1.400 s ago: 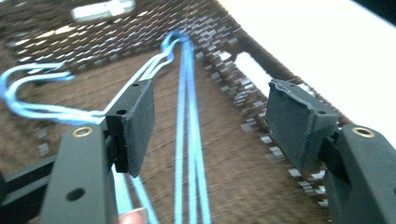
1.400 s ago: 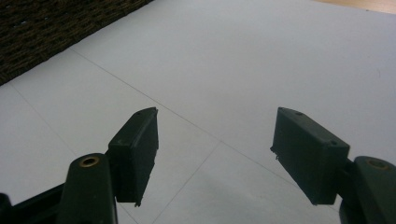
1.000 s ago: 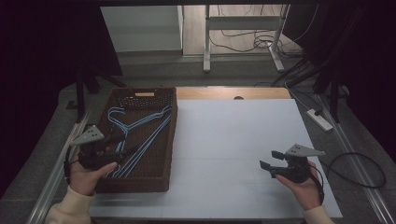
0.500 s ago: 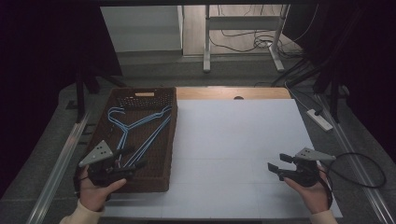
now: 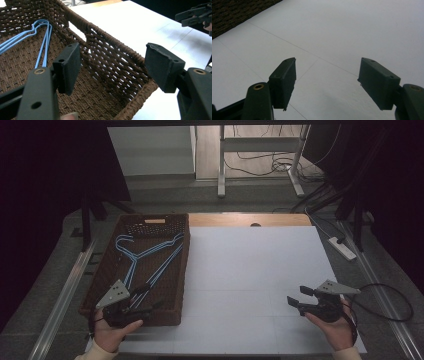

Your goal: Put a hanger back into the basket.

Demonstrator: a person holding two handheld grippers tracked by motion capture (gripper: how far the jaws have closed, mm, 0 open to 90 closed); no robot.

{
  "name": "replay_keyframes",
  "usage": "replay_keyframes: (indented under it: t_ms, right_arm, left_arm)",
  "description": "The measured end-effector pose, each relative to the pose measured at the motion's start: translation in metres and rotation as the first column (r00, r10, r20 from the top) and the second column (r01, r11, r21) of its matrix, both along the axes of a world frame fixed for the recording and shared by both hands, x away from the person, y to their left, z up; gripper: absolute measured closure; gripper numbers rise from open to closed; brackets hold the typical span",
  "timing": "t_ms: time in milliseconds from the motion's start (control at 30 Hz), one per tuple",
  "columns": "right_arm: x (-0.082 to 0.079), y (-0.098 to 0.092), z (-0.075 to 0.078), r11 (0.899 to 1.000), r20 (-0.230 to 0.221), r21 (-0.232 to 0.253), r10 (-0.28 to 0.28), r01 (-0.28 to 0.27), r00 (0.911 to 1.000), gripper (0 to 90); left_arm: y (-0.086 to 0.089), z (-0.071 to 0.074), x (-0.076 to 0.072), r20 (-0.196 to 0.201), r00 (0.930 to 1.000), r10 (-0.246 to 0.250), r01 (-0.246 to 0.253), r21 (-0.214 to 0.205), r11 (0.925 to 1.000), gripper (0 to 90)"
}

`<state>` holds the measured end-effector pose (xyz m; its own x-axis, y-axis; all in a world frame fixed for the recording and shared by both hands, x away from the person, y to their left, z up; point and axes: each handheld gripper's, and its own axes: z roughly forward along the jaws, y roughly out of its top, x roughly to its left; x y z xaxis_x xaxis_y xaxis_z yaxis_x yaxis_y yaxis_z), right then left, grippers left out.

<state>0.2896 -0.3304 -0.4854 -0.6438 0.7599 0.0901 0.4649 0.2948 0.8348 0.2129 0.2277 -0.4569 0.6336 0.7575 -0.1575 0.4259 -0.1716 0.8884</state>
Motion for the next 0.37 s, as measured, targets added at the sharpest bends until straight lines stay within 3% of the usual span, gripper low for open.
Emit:
replay_keyframes:
  t_ms: [367]
  right_arm:
    - [-0.0003,-0.0002,0.0007,1.000,0.011,0.000,-0.004,0.004,0.9999,30.7]
  left_arm:
    - [0.0002,0.0000,0.0014,-0.007,1.0000,0.004,-0.004,0.004,1.0000,30.7]
